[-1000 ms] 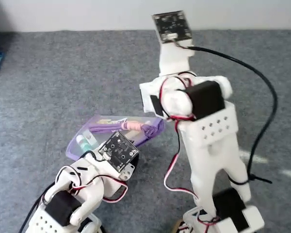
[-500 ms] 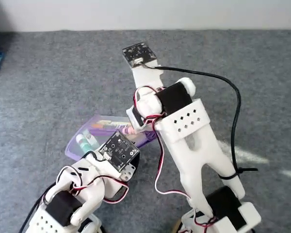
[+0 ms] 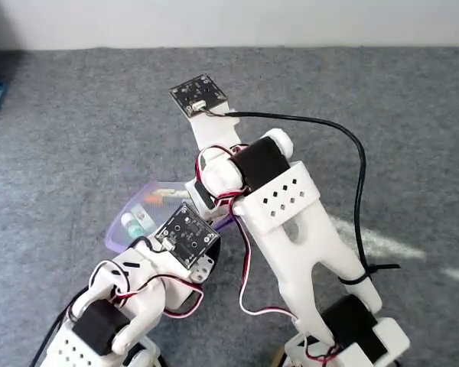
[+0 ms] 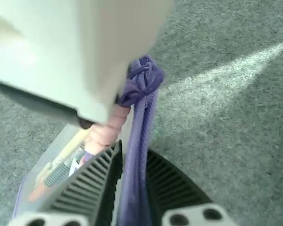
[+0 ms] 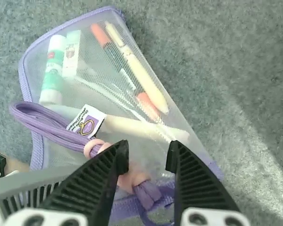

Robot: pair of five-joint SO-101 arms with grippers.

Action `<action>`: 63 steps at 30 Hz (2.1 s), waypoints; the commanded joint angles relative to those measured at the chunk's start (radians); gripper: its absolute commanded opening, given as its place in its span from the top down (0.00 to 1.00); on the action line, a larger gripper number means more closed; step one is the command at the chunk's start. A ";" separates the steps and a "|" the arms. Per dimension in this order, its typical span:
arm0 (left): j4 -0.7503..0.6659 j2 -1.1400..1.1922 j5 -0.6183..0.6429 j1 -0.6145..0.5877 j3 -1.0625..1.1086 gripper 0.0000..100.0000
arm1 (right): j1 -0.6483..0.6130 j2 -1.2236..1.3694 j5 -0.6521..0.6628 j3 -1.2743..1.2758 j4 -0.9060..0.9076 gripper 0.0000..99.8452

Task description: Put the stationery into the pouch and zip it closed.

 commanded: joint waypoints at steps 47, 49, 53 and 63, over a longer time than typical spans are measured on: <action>-0.026 -0.005 0.018 0.003 -0.012 0.99 | 0.061 -0.068 -0.048 -0.058 0.033 0.86; -0.026 -0.005 0.018 0.003 -0.012 0.99 | 0.056 -0.047 -0.048 -0.058 0.035 0.86; -0.026 -0.005 0.018 0.003 -0.012 0.99 | 0.053 -0.001 -0.044 -0.058 0.035 0.86; -0.021 -0.005 0.018 0.003 -0.038 0.99 | 0.140 0.113 0.006 -0.060 0.030 0.98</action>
